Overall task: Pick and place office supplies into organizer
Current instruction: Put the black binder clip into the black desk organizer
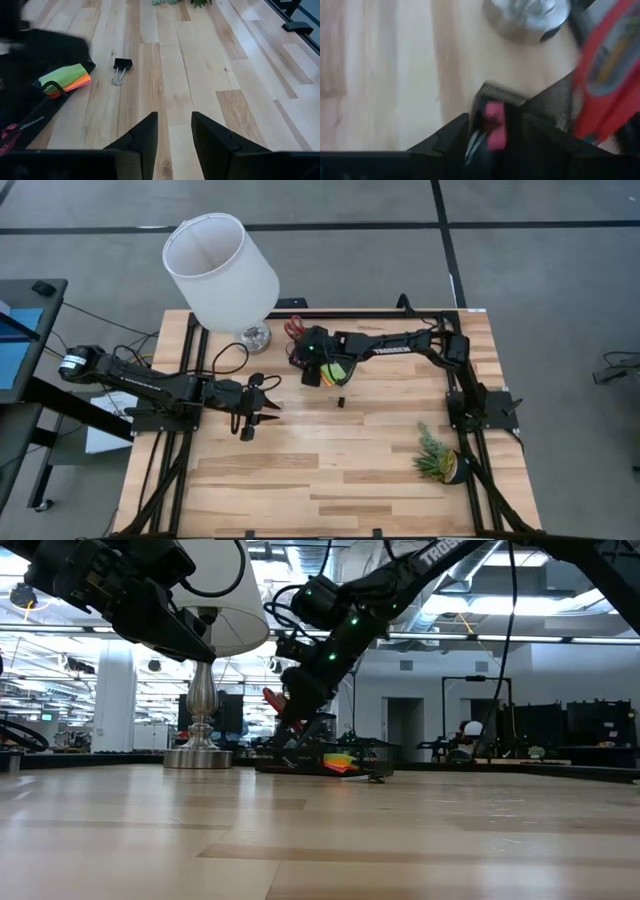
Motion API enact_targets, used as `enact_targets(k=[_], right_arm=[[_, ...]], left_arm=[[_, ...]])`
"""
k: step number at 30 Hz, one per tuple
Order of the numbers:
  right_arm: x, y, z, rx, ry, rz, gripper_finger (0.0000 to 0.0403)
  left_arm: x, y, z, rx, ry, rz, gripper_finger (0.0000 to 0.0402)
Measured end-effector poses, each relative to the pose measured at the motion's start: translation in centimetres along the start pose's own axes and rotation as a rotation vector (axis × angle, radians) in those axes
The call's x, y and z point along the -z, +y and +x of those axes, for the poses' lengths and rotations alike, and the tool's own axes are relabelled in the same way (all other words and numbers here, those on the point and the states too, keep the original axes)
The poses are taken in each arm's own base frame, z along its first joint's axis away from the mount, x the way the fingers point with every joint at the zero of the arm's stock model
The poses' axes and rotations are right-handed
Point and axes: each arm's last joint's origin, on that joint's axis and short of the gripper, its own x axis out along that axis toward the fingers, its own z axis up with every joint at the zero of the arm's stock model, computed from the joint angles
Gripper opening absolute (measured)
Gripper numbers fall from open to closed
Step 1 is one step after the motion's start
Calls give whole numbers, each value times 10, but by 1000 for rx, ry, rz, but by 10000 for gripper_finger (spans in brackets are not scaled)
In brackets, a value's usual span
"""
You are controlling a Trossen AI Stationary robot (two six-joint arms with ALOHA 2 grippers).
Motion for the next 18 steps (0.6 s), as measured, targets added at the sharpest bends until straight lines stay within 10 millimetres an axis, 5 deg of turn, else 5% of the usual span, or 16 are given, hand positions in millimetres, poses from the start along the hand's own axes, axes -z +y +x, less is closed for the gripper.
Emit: enact_targets(k=[4, 12, 18], right_arm=[[6, 21, -19, -72, 149, -53, 188], [22, 71, -87, -343, 493, -127, 171], [18, 98, -95, -320, 471, -128, 168]], left_arm=[[0, 0, 0, 0, 3, -7, 112], [5, 0, 1, -1, 23, -33, 112], [4, 0, 2, -1, 9, -51, 112]])
